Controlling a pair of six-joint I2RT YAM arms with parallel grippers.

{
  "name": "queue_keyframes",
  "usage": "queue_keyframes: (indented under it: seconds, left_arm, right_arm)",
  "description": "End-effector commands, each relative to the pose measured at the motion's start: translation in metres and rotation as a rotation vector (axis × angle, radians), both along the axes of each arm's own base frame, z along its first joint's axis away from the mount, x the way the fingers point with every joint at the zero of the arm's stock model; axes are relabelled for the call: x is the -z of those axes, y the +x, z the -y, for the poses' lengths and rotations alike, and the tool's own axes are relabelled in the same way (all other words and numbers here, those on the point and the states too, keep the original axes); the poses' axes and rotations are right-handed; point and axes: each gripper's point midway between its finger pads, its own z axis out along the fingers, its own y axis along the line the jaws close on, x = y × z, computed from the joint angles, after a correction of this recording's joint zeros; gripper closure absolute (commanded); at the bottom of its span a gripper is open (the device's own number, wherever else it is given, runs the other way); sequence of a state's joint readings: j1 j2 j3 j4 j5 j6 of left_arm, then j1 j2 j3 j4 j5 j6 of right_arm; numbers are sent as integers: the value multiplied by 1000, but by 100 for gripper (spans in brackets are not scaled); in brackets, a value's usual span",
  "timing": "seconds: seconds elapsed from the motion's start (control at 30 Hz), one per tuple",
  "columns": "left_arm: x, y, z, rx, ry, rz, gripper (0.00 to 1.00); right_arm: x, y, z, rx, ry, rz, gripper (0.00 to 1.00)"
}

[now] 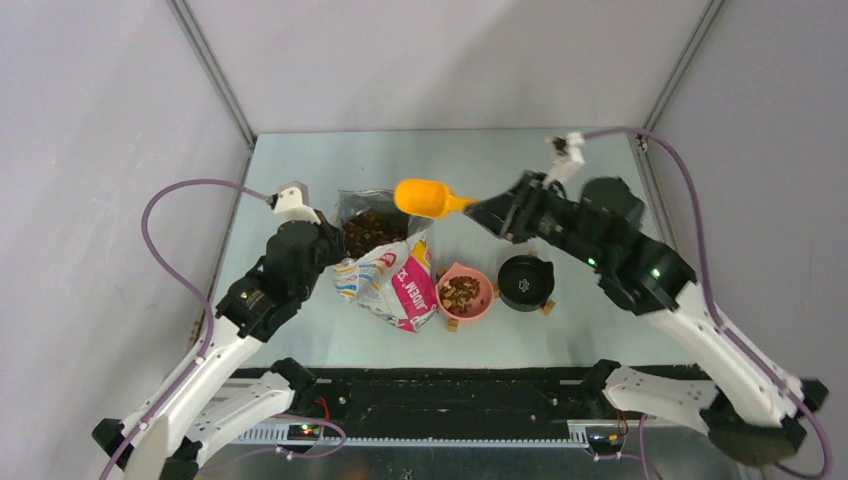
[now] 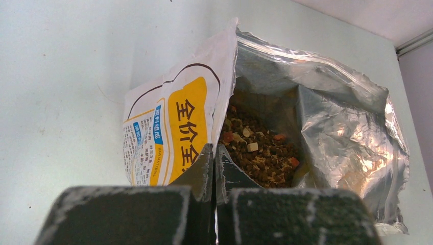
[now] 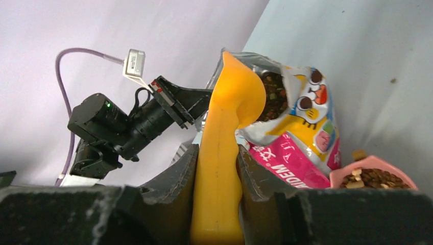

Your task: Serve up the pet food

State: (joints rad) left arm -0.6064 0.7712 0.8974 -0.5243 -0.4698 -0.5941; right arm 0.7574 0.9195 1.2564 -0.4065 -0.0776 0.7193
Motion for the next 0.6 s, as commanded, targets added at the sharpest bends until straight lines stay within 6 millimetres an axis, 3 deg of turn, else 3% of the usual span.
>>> queue_keyframes:
  seconds: [0.0,0.3,0.33,0.57]
  left_arm:
    - [-17,0,-3,-21,-28,43,100]
    - [-11,0,-1,-14,-24,33,100]
    - [-12,0,-1,-14,-25,33,100]
    - [-11,-1,1,-2,-25,30,100]
  right_arm:
    - [-25,10,-25,12,-139,75,100]
    - [30,28,-59,-38,-645,-25,100]
    - [42,31,-66,-49,-685,-43,100]
    - [69,50,-72,-46,-816,-78,100]
